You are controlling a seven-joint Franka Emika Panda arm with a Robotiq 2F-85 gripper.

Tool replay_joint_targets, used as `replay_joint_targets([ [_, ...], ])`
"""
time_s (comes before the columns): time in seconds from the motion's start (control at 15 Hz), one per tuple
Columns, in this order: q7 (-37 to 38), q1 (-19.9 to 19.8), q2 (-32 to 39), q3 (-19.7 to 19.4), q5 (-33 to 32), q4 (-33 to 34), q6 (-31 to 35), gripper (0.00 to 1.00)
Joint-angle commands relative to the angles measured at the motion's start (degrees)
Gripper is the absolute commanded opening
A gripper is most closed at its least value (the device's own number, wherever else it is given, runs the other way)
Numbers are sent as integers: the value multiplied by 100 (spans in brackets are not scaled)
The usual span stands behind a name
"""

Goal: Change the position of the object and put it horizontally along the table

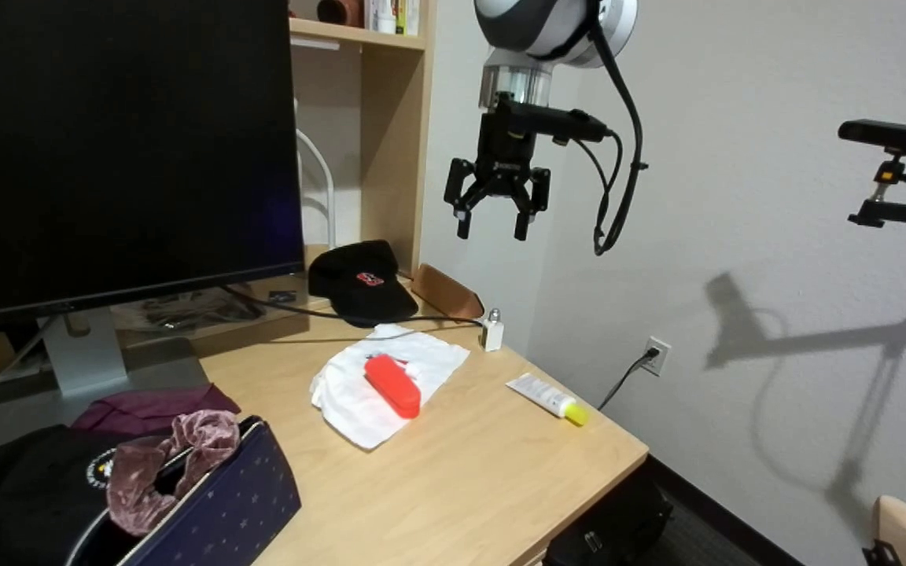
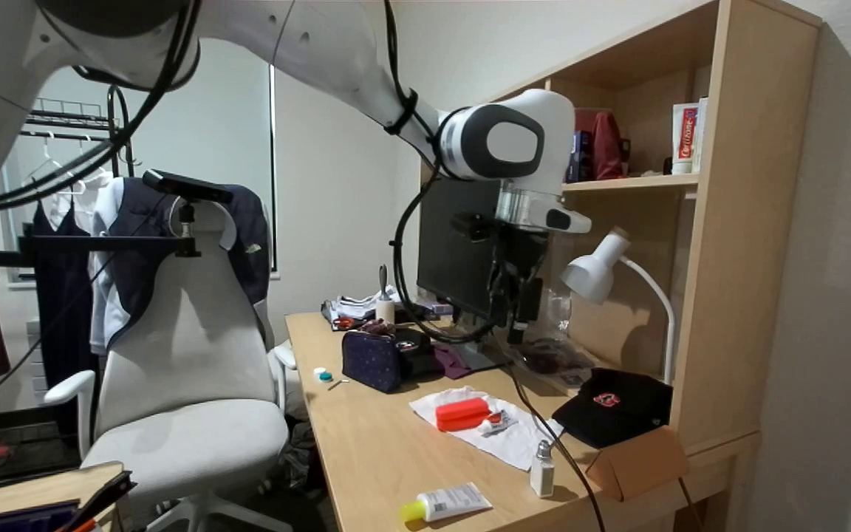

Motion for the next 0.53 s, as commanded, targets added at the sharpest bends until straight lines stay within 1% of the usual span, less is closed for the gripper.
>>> replay_joint_targets([
  [0.0, -885, -447, 1090, 80, 160, 1422, -804, 100],
  [0.07, -1145, -549, 1383, 125, 167, 1725, -984, 100],
  [0.27, -1556, -786, 2220, 224, 193, 2565, -1476, 100],
  [0.47, -1563, -947, 3017, 329, 267, 3353, -1958, 100],
])
